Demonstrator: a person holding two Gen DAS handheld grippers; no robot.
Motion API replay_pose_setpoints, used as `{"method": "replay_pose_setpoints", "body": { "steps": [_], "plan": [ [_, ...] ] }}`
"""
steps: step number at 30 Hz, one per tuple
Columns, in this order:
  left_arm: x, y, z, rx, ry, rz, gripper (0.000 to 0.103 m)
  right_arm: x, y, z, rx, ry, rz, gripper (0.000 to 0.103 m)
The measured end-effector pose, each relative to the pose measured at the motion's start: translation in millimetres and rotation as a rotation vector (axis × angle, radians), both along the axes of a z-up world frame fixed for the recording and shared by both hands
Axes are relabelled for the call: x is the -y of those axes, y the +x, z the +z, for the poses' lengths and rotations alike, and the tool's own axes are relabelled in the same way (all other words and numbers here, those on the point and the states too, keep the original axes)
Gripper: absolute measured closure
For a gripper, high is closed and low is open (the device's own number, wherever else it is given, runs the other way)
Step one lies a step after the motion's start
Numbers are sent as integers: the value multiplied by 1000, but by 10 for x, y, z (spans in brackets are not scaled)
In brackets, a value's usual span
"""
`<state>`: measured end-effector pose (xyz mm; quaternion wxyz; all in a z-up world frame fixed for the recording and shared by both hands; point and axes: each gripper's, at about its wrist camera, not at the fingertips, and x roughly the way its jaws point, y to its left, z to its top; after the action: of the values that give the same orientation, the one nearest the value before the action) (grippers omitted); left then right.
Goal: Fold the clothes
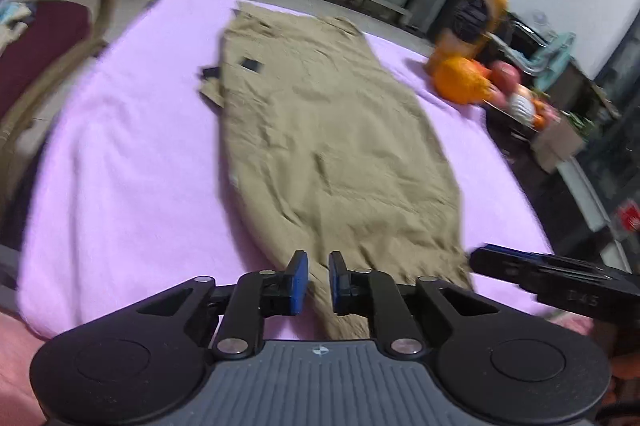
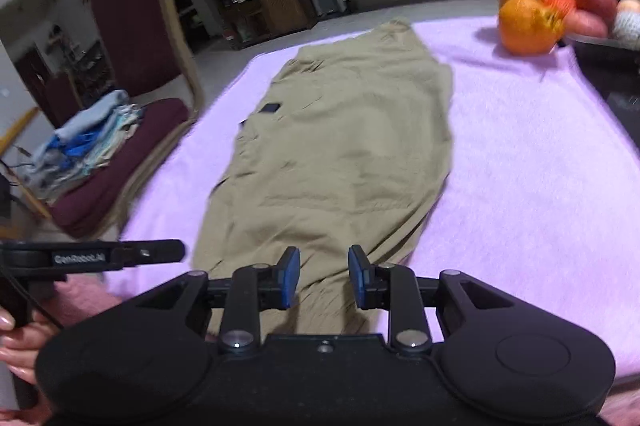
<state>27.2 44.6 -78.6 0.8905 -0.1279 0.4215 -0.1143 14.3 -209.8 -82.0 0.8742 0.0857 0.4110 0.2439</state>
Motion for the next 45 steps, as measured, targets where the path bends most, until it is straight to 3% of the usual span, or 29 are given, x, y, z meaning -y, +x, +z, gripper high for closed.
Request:
{"method": "replay_pose_setpoints", "body": {
  "steps": [5, 9, 12, 14, 17, 19, 23, 26, 31, 41, 44, 45],
  "plan": [
    [401, 26, -225, -17, 131, -150, 94, -202, -43, -156, -41, -116, 62, 80],
    [353, 76, -273, -38, 114, -158, 93, -226, -18, -247, -60, -140, 79, 82],
    [246, 76, -190, -37, 67, -135, 93, -125, 8, -243, -86, -69, 59, 82],
    [137, 12, -28, 16, 31, -109, 92, 29, -7, -150, -72, 22, 19, 79],
    [-57, -19, 135, 59, -54, -55, 71, 275, -18, -68, -60, 146, -52, 59],
    [-139, 12, 103, 16, -103, -26, 70, 433, -7, -49, -70, 224, -103, 54],
    [-140, 85, -119, -122, -129, -10, 64, 593, 91, -225, -205, 331, -177, 49],
    [-122, 126, -224, -172, -148, -24, 62, 618, 126, -311, -273, 366, -188, 41],
    [-103, 177, -310, -198, -146, -31, 61, 575, 148, -446, -361, 378, -193, 41],
    [-200, 326, -415, -238, -247, 9, 58, 541, 195, -628, -456, 472, -215, 44],
    [-195, 291, -378, -233, -241, 3, 59, 536, 184, -635, -457, 468, -218, 47],
    [-190, 268, -352, -225, -228, -2, 59, 519, 176, -622, -452, 458, -206, 54]
  ]
}}
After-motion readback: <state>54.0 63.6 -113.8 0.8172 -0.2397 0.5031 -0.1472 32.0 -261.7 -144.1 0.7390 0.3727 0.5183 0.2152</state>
